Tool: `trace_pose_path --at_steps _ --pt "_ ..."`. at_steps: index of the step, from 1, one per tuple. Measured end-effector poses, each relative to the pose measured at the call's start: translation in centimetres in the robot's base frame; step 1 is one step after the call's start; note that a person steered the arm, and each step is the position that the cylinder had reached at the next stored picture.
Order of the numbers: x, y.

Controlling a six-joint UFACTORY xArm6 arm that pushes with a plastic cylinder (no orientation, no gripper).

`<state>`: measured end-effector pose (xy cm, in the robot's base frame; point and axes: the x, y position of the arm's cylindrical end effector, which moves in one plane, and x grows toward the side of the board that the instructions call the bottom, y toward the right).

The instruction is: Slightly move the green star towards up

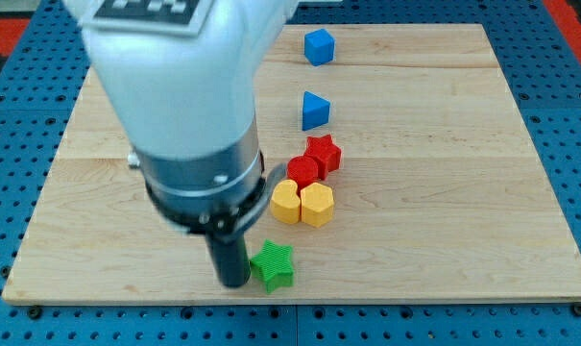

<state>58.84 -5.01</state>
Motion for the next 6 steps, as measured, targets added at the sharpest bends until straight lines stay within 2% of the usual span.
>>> trace_pose_path --at_steps 1,2,3,4,6 --pt "-1.3 5.4" --pt "-0.5 2.3" --pt "3.0 1.5" --pt "2.9 8.6" --pt "2.1 9.5"
